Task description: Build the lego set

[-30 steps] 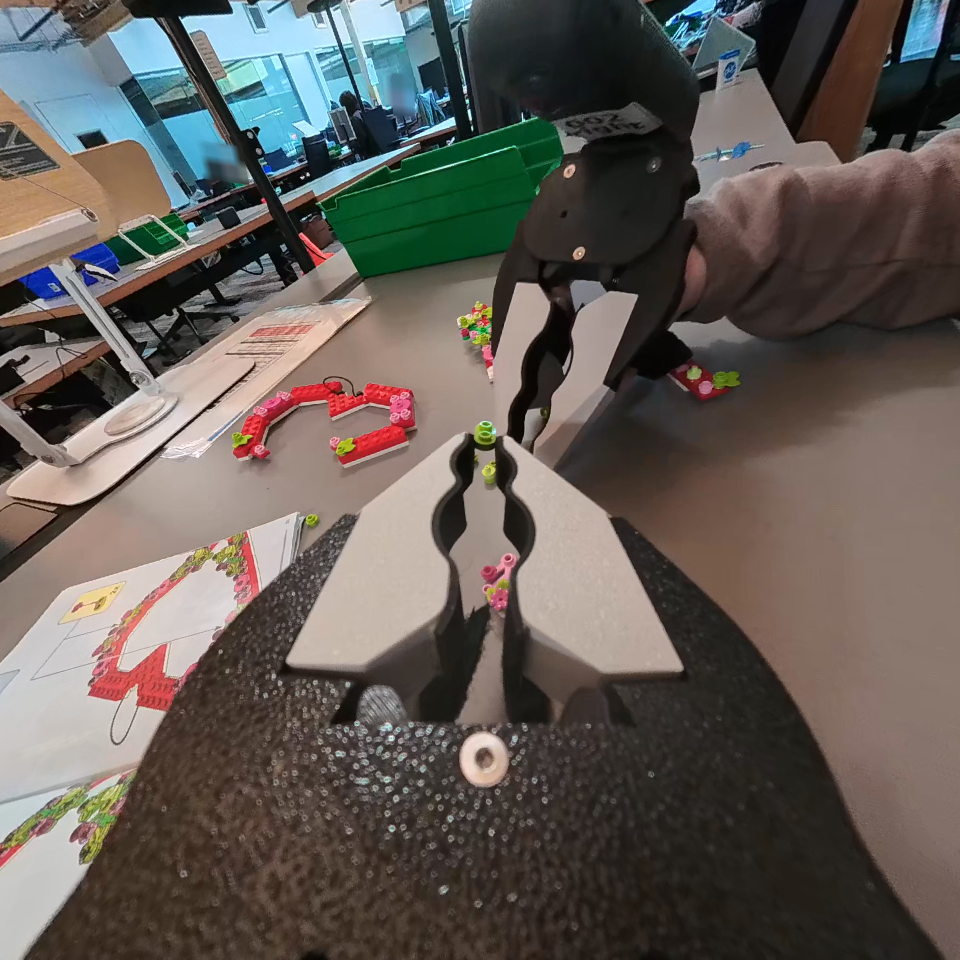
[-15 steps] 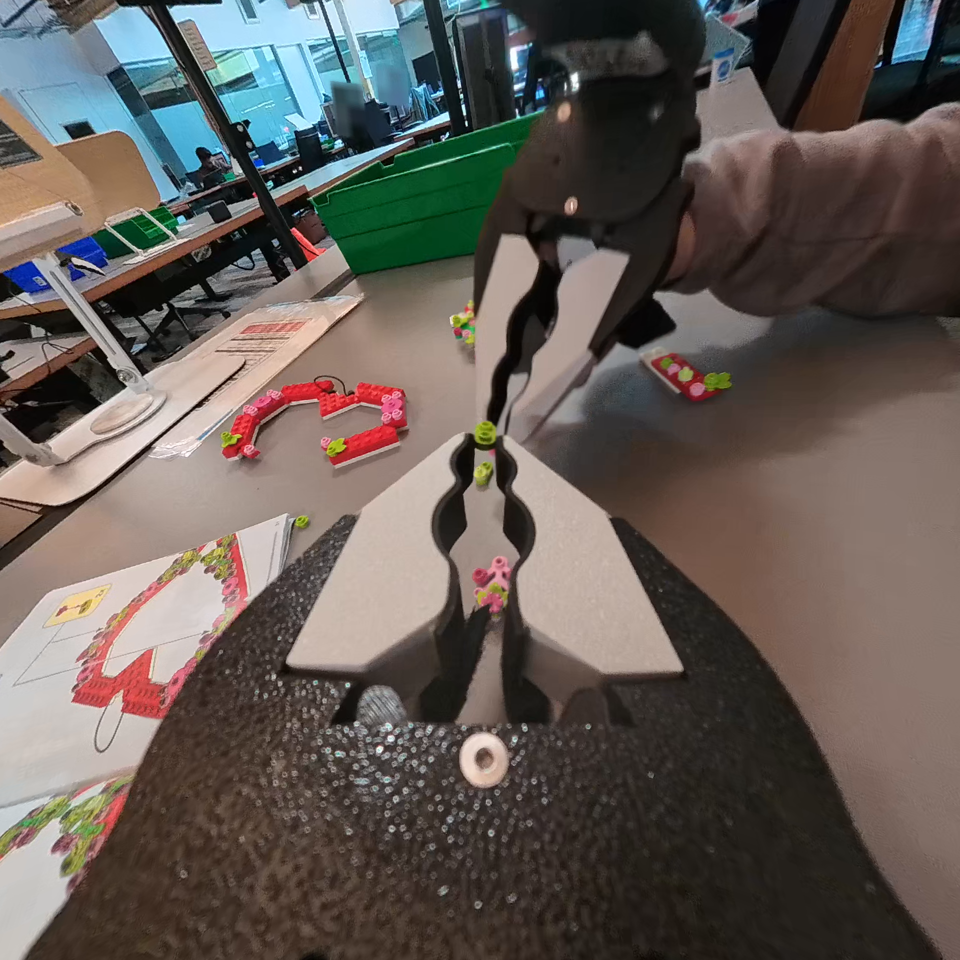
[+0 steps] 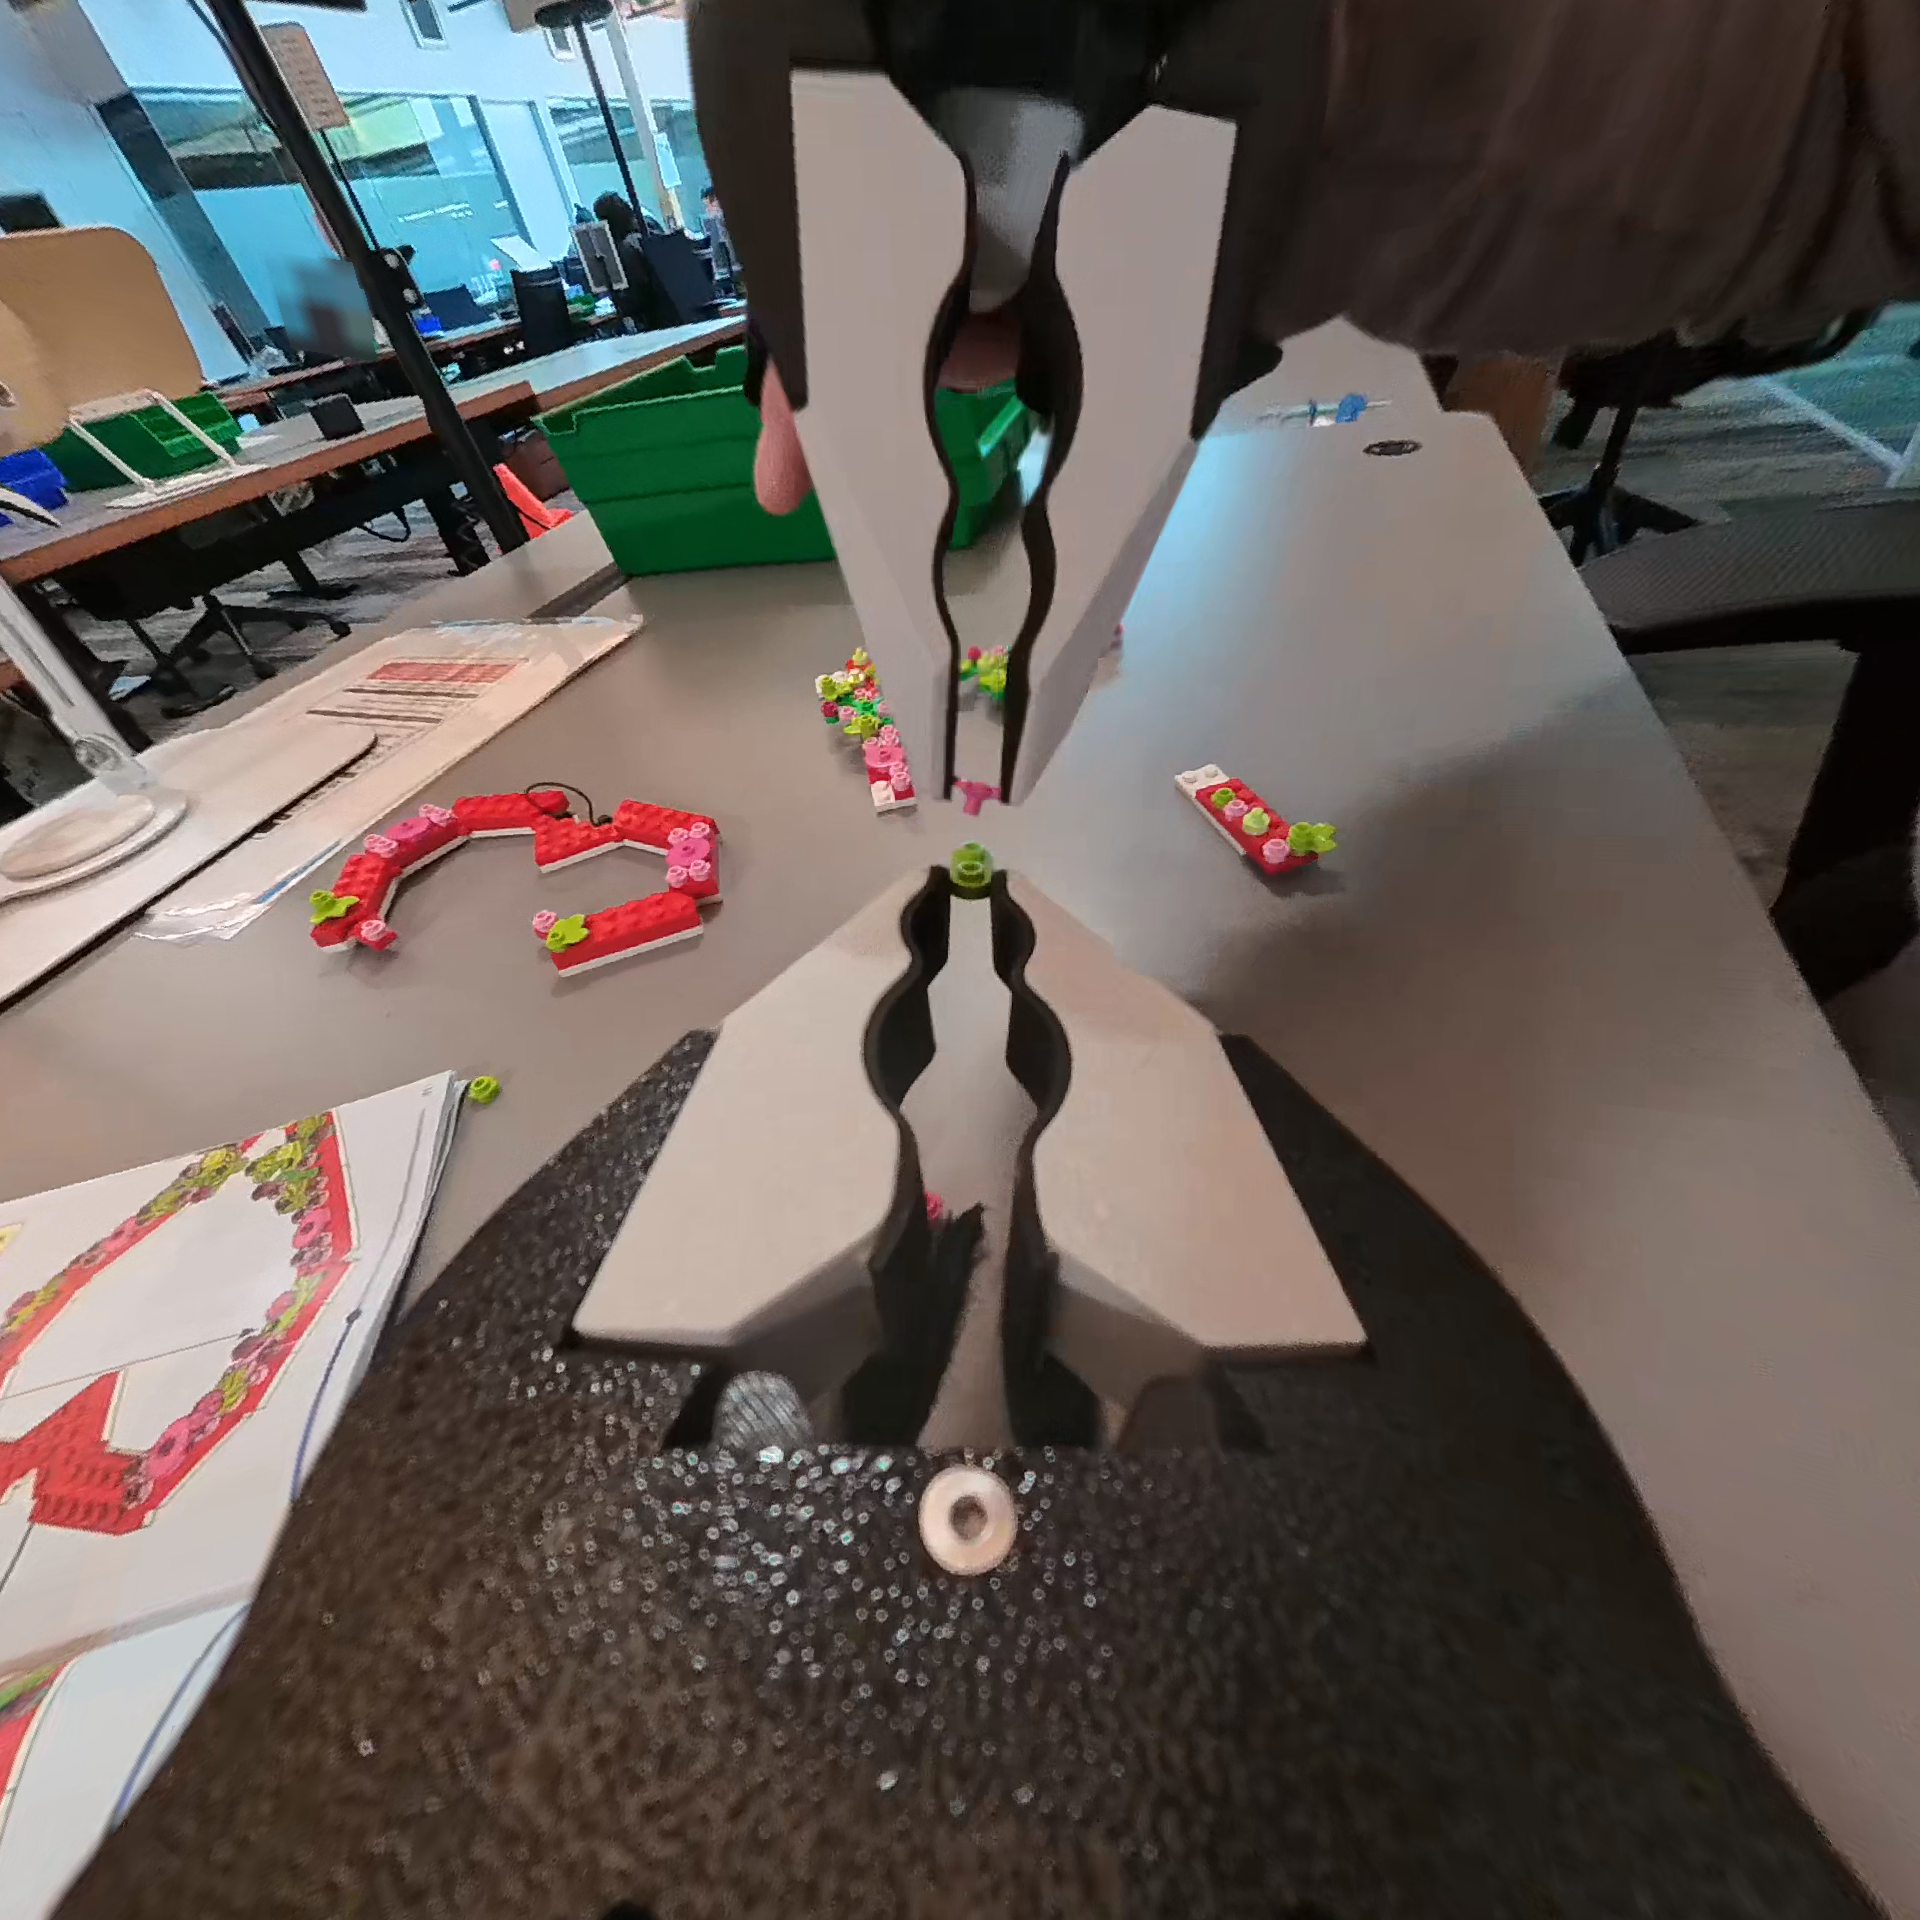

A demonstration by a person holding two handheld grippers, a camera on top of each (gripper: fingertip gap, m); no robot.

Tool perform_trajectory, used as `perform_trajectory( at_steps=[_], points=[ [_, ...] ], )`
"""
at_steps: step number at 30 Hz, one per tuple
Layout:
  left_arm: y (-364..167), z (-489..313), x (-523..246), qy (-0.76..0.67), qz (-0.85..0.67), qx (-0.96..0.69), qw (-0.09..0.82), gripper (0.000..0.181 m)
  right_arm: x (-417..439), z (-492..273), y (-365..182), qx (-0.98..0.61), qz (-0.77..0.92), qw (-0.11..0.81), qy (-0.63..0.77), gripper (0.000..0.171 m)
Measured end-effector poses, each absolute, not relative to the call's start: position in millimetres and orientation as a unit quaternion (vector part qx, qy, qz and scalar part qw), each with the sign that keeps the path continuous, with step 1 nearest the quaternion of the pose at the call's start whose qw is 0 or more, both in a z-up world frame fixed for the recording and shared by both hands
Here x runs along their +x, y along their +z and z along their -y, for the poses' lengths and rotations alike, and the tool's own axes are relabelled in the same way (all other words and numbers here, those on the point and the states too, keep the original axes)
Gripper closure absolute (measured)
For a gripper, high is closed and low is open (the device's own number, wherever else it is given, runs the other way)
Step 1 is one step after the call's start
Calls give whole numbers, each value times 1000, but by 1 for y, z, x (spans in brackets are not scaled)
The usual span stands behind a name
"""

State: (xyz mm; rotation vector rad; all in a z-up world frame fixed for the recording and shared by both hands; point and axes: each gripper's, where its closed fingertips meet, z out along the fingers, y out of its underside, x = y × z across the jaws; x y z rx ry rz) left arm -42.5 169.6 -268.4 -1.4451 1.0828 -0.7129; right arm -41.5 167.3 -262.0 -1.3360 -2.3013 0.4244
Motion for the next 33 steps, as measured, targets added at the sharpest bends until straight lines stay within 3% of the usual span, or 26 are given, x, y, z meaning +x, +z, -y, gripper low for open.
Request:
perform_trajectory(
  at_steps=[1, 33],
  points=[
    [-266, -169, -43, -311, -457, -613, 564, 176, -41, -167, -263, -480, 838, 213, 148, 163],
    [-272, -170, -43, -287, -471, -620, 558, 176, -46, -167, -270, -451, 874, 161, 83, 163]
  ],
)
